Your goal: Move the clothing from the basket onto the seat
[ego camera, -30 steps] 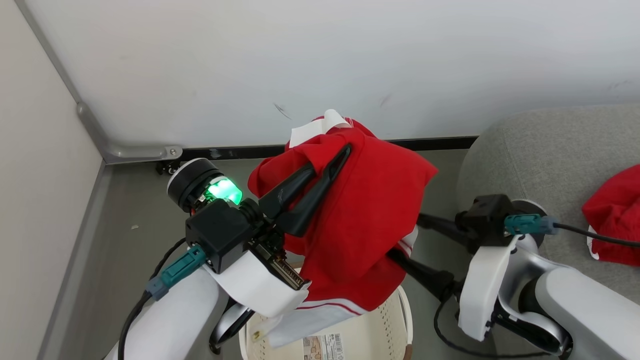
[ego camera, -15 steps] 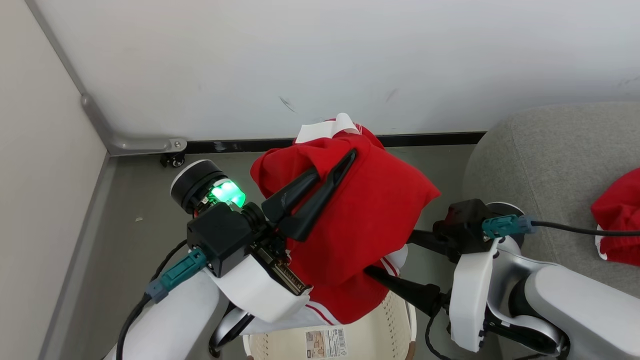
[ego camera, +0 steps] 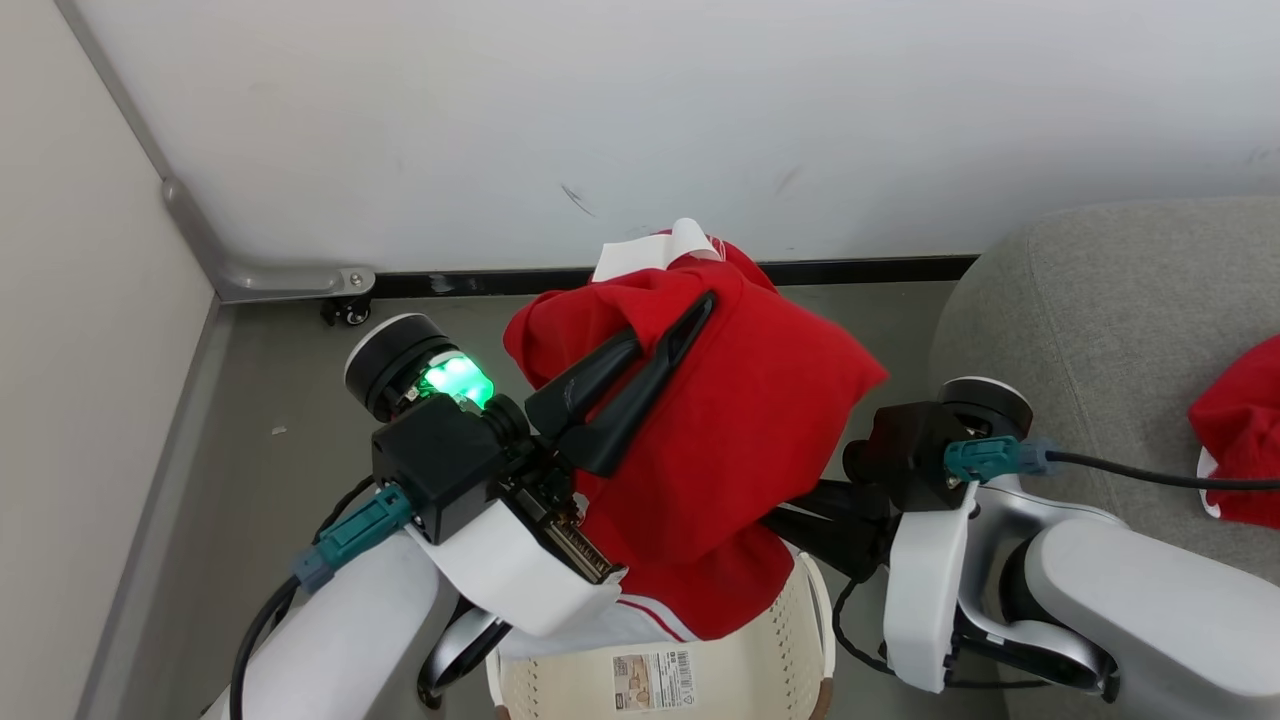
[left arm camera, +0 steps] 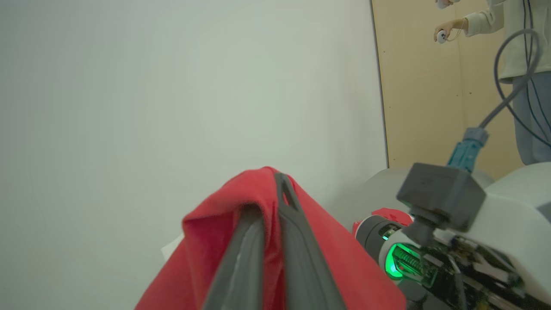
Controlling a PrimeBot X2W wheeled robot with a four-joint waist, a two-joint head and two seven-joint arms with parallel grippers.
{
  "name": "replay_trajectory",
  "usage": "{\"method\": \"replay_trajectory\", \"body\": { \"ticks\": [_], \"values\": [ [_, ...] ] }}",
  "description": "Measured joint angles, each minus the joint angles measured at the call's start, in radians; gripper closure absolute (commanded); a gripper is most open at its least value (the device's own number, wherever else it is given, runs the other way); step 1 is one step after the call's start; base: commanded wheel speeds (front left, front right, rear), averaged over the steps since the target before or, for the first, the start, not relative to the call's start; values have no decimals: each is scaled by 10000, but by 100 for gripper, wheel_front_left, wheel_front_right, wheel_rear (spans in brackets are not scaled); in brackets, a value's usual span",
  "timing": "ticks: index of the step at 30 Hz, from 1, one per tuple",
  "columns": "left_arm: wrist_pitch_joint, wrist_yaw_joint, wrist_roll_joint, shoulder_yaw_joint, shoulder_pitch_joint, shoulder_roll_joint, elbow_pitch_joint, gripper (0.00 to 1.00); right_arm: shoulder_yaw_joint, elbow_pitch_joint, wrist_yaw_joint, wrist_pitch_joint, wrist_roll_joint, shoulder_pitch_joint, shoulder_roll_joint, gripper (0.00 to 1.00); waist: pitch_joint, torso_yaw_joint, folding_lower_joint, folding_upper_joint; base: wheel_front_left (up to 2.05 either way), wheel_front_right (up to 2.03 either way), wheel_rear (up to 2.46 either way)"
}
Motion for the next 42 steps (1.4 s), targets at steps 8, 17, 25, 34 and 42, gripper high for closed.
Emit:
{"method": "replay_trajectory", "body": {
  "ticks": [8,17,25,34,42],
  "values": [
    [0,0,-209,50,-37,65,372,100,437,341,0,-754,-153,-138,31,100,-11,-22,0,0,0,0,0],
    [0,0,-545,407,122,213,1331,100,585,667,0,-1641,-123,-129,29,100,-81,-148,-1,0,0,0,0],
    [0,0,-840,533,410,226,2173,100,548,878,0,-2374,-4,-115,33,100,-177,-328,0,0,0,0,0],
    [0,0,-1003,633,432,134,2629,0,-224,1273,0,-3346,234,-96,23,100,-232,-525,0,0,0,0,0],
    [0,0,-1018,761,626,69,2754,0,-1131,1812,0,-3958,334,124,-65,100,-270,-692,0,0,0,0,0]
  ]
}}
